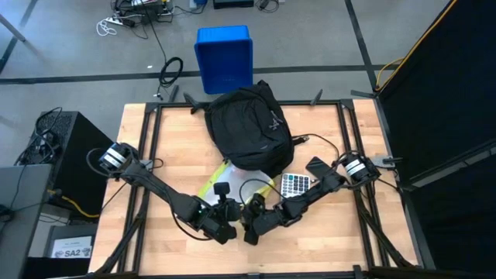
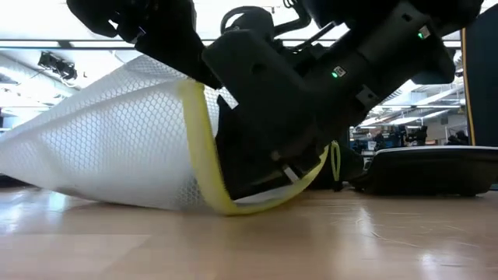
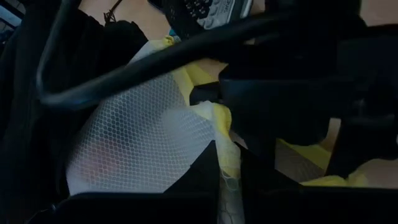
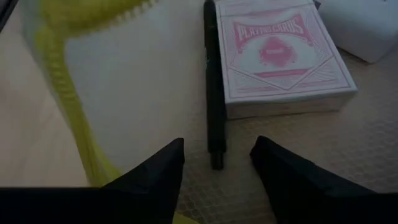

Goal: Unpack backpack
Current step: Remove the pen from the yellow zip bag

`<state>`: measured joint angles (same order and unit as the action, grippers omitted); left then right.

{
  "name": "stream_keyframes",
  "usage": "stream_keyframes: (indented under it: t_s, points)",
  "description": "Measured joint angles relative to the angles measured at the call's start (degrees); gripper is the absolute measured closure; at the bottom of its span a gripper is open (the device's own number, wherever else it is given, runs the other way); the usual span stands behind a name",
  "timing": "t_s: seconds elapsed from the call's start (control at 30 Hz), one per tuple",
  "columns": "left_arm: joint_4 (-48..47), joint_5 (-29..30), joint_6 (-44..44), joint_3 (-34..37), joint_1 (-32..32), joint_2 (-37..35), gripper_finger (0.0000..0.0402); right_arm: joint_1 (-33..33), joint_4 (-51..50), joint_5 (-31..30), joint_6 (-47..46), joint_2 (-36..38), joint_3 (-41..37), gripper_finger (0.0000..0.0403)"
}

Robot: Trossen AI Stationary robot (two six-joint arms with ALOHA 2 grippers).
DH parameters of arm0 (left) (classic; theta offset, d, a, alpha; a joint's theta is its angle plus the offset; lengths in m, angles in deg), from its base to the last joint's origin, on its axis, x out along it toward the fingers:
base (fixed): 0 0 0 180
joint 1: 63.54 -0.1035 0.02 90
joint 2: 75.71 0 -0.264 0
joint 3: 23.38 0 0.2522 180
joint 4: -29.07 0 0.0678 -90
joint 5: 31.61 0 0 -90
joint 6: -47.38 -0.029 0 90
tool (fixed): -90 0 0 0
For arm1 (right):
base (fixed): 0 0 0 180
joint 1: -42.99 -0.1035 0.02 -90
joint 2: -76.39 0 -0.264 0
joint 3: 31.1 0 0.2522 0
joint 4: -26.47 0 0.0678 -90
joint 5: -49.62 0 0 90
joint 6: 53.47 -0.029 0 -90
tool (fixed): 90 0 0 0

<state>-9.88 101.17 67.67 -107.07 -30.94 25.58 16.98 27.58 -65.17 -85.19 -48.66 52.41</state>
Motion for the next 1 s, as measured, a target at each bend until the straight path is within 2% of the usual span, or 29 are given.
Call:
stream_keyframes:
  t_s: [0.2, 0.43, 0.57, 0.7, 0.87, 1.0]
  points:
    - [0.0, 0.0, 0.0, 0.0, 0.0, 0.0, 0.0402, 0.5, -0.4, 0.0, 2.1, -0.2, 0.0, 0.0256]
    - [-0.1, 0.0, 0.0, 0.0, 0.0, 0.0, 0.0402, 0.6, -0.5, -0.3, 6.7, -0.2, -0.1, 0.0389]
    - [-0.1, 0.0, 0.1, 0.0, 0.0, 0.0, 0.0402, 0.6, -4.1, 0.7, 6.9, 1.4, -0.1, 0.0396]
    - [-0.3, 0.0, 0.1, 0.0, 0.0, 0.0, 0.0402, -0.2, -12.2, 1.0, 6.0, 5.0, -0.4, 0.0402]
    - [-0.4, 0.0, 0.1, 0.0, 0.0, 0.0, 0.0402, -2.7, -19.6, -2.8, 4.2, 10.0, -0.4, 0.0402]
    - [-0.4, 0.0, 0.5, 0.0, 0.0, 0.0, 0.0402, -4.2, -21.6, -5.5, 3.5, 12.0, -0.4, 0.0402]
